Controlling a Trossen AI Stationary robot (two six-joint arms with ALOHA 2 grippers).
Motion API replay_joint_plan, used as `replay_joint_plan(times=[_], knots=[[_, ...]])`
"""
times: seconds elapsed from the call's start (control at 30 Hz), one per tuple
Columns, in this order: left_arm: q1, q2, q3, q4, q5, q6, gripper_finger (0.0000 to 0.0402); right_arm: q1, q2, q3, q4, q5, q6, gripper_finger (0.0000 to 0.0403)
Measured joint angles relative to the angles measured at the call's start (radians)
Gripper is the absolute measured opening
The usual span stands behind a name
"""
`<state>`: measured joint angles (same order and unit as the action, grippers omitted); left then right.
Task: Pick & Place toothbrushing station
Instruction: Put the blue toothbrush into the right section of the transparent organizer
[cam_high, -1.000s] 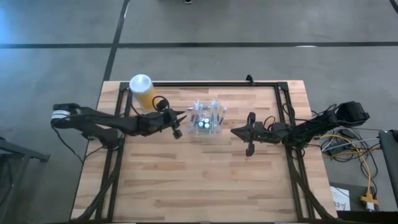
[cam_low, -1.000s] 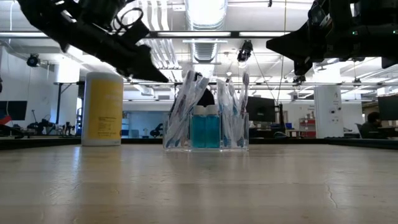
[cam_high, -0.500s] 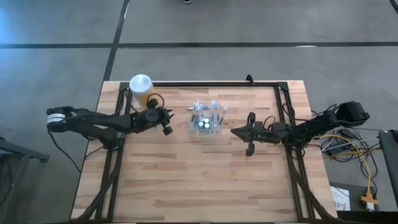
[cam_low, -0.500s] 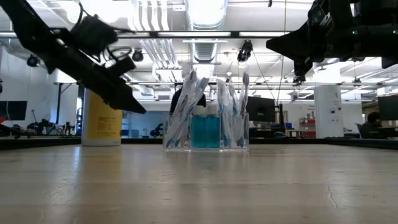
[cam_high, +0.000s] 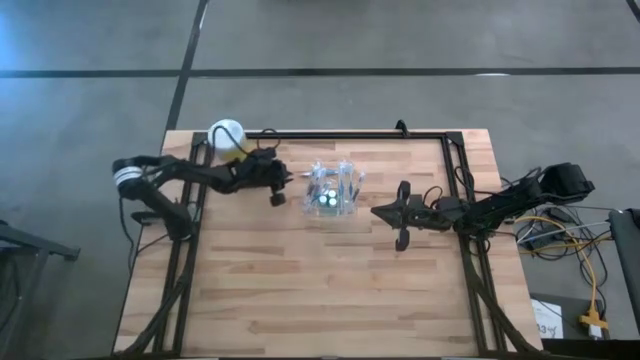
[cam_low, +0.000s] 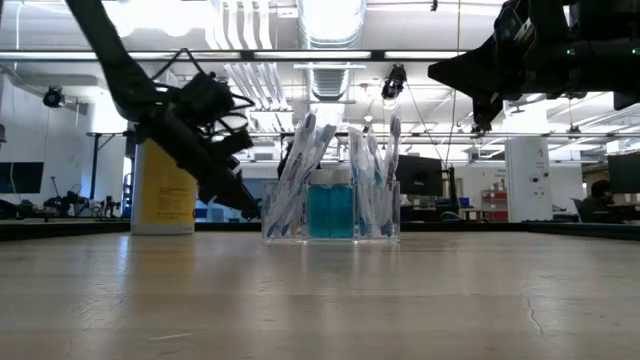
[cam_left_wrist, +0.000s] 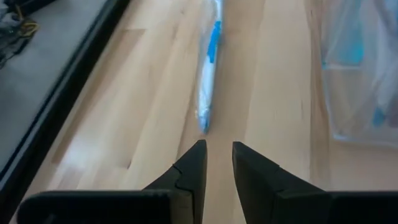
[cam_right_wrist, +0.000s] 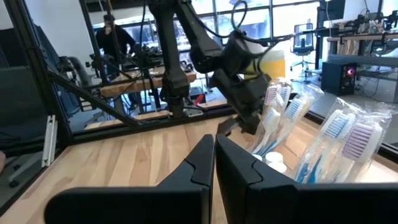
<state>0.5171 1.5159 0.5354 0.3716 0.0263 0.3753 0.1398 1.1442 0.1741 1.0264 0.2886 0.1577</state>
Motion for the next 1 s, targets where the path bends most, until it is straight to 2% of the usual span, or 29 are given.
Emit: replay_joint_plan(times=[0.17,0.27,0.47,0.6,0.83,1.0], knots=[[0.0,0.08,0.072,-0.019,0.007,0.053,0.0098,0.0,0.0,0.0,-0.025,0.0,0.0,0.0013],[0.0,0.119,0.107,-0.039,0.042,0.086,0.0124,0.0,0.0,0.0,-0.073,0.0,0.0,0.0013],[0.011,0.198,0.183,-0.06,0.043,0.126,0.0184,0.0,0.004,0.0,-0.095,0.0,0.011,0.0013],[0.028,0.252,0.222,-0.076,0.039,0.145,0.0206,0.0,0.004,0.0,-0.094,0.0,0.009,0.0013],[0.049,0.284,0.243,-0.069,0.061,0.193,0.0199,0.0,0.004,0.0,-0.092,0.0,0.0,0.0013],[0.051,0.277,0.241,-0.08,0.052,0.22,0.0138,0.0,0.004,0.0,-0.088,0.0,0.0,0.0013]])
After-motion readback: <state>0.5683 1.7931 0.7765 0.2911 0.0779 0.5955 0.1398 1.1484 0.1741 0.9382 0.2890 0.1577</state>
